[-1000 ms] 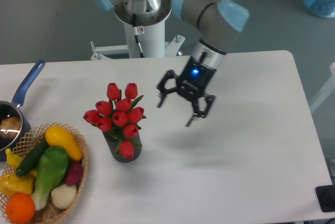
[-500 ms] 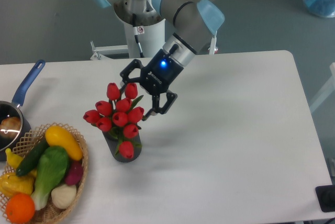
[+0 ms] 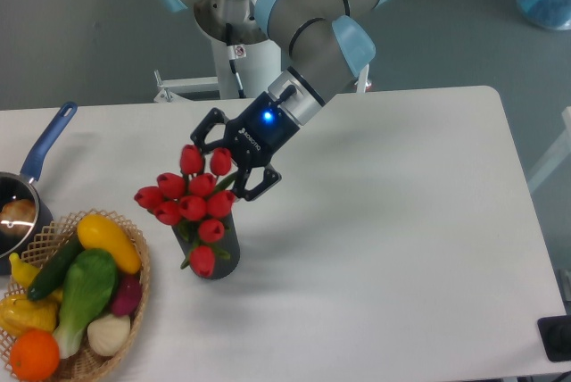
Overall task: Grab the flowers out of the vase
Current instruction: 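Close the gripper around the tulip stems just below the blooms, then lift the gripped tulips straight up out of the black vase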
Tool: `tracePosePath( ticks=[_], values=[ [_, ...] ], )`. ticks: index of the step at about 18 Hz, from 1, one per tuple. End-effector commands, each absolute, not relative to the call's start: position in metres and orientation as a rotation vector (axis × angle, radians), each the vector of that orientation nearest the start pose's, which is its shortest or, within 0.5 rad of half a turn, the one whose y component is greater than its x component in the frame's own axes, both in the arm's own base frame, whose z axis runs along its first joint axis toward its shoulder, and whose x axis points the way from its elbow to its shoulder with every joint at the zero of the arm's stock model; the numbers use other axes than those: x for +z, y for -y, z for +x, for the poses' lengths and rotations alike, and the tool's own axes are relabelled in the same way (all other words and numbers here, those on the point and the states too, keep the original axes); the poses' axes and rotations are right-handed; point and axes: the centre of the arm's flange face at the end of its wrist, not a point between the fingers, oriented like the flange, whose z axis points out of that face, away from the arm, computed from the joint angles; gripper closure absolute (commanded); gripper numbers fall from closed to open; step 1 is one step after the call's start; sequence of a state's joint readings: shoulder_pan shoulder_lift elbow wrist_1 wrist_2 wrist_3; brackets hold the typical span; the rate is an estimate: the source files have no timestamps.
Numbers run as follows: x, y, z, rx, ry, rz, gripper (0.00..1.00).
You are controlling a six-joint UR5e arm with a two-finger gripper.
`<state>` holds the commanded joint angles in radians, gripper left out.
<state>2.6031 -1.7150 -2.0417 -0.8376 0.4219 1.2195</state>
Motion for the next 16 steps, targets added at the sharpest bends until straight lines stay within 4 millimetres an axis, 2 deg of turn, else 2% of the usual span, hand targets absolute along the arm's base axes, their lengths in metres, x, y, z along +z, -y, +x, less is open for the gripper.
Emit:
tracePosePath(
  ticks=[8, 11, 16],
  values=[
    [0.350, -0.438, -0.314, -0.429, -0.258, -1.942, 1.00],
    [0.368, -0.433, -0.324, -0.427, -0.230, -1.888, 1.00],
    [0.410, -0.433, -0.342, -0.446, -0.172, -1.813, 1.00]
  ],
)
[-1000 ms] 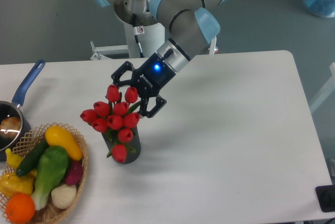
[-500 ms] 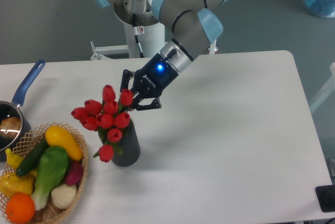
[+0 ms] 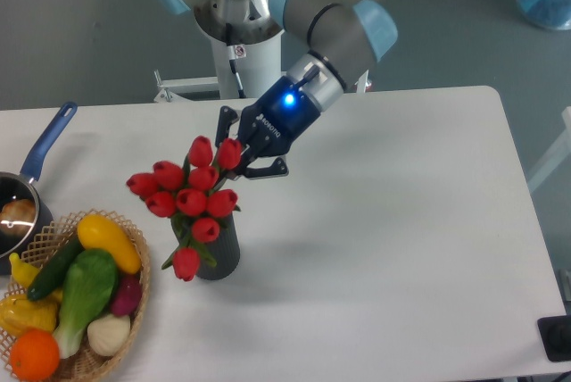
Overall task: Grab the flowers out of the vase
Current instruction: 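Lift the gripped tulips straight up out of the black vase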
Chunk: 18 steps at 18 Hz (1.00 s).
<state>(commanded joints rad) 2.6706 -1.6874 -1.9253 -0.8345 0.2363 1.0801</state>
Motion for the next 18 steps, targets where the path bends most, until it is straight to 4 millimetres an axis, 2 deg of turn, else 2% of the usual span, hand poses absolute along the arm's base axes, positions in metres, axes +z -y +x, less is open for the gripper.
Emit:
tracePosePath(
  ticks=[11, 18],
  values=[
    [0.469, -0.423, -0.372, -0.515, -0.100, -1.665, 1.00],
    [0.496, -0.411, -0.388, -0.569, -0.057, -1.580, 1.00]
  ],
)
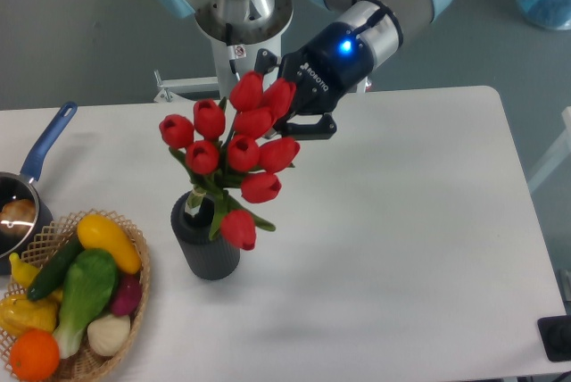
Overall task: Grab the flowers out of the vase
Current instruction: 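Lift the gripped tulips straight up out of the black vase, then carry the held tulips away from the vase over the empty table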
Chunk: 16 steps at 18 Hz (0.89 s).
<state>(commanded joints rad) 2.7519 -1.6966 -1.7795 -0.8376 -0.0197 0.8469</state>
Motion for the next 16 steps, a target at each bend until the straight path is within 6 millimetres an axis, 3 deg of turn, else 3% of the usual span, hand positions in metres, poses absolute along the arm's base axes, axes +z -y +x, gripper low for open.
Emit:
tracePosePath(
  ticks=[4, 9, 12, 16],
  values=[
    [0.514, -0.403, -0.398, -0.598, -0.034, -1.539, 1.00],
    [0.520, -0.393, -0.407, -0.601, -0.027, -1.505, 1.00],
    [0.519, -0.390, -0.412, -0.582, -0.022, -1.513, 1.00],
    [0.500, -0.365, -0.449, -0.520, 0.027, -1.512, 1.00]
  ],
)
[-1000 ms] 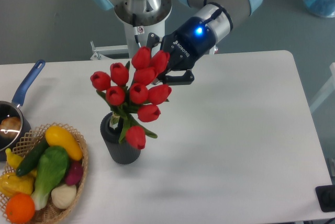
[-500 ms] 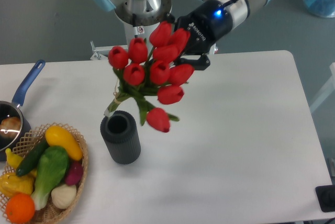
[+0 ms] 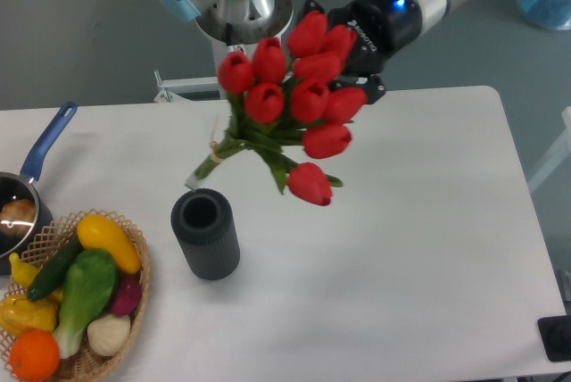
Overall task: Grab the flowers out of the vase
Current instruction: 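Carry the held tulips away from the vase over the empty table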
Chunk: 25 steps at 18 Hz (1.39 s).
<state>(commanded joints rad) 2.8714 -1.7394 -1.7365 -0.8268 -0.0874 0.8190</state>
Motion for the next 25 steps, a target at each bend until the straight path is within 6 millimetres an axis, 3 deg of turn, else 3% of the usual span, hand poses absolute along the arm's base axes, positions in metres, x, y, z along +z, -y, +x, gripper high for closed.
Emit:
tracePosePath(
  ticks=[4, 10, 19, 22, 25],
  values=[
    [0.485, -0.336, -0.484, -0.412, 0.043, -1.517, 1.00],
    [0.458, -0.332, -0.509, -0.127, 0.060, -1.871, 1.00],
    [0.425, -0.319, -0.524, 0.187, -0.018, -2.296, 1.00],
    [0.416, -0.326, -0.521, 0.272, -0.072, -2.444, 1.00],
    [0.407, -0.344, -0.515, 0.340, -0.144, -2.585, 1.00]
  ],
)
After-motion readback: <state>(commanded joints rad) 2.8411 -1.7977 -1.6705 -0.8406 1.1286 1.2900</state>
